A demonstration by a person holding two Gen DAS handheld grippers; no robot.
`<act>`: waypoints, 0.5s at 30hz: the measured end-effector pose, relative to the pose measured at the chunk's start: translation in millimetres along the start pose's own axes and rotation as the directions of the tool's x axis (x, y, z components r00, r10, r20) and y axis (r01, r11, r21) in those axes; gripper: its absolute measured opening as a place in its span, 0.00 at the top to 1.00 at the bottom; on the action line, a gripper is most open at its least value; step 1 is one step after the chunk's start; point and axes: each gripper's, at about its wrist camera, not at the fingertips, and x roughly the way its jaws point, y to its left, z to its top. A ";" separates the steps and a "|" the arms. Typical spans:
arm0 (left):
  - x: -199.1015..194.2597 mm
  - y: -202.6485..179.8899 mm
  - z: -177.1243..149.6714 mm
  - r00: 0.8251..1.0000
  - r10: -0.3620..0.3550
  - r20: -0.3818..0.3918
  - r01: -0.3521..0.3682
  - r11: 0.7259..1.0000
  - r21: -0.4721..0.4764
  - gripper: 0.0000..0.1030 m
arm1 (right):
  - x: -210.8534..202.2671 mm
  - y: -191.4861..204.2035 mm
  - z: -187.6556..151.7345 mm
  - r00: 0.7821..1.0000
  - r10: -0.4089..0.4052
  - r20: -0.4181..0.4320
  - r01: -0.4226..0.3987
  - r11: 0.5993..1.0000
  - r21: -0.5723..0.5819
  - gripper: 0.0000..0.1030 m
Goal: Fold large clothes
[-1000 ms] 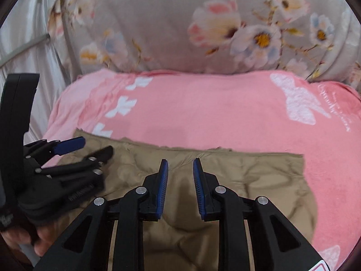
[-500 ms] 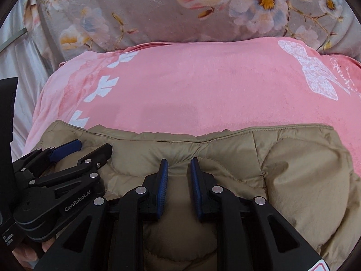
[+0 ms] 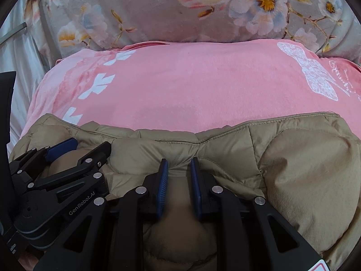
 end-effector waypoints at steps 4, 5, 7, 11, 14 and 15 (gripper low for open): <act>1.5 -1.7 -0.1 1.000 0.011 0.004 -0.011 1.000 0.006 0.42 | -0.5 0.1 -0.1 1.000 -0.002 0.001 0.002 1.000 -0.001 0.83; 1.4 -1.1 0.0 1.000 0.009 0.005 -0.009 1.000 0.006 0.42 | -1.0 -0.3 0.0 1.000 0.000 0.004 0.000 1.000 0.000 0.83; 1.0 2.1 1.2 1.000 -0.018 0.002 0.018 1.000 0.001 0.40 | -4.2 -3.1 -0.2 1.000 0.011 0.021 -0.011 1.000 0.012 0.84; -20.5 23.9 6.6 0.997 -0.078 0.023 0.079 0.996 -0.041 0.39 | -39.2 -16.8 5.1 0.994 -0.030 0.103 0.024 0.998 0.059 0.83; -50.4 54.6 17.2 0.994 -0.066 0.088 0.074 0.993 -0.090 0.28 | -67.6 -41.8 13.4 0.987 -0.089 0.138 0.073 0.991 0.116 0.78; -58.6 68.4 23.0 0.994 -0.028 0.104 0.040 0.993 -0.110 0.24 | -69.5 -52.7 16.5 0.987 -0.102 0.124 0.084 0.987 0.140 0.78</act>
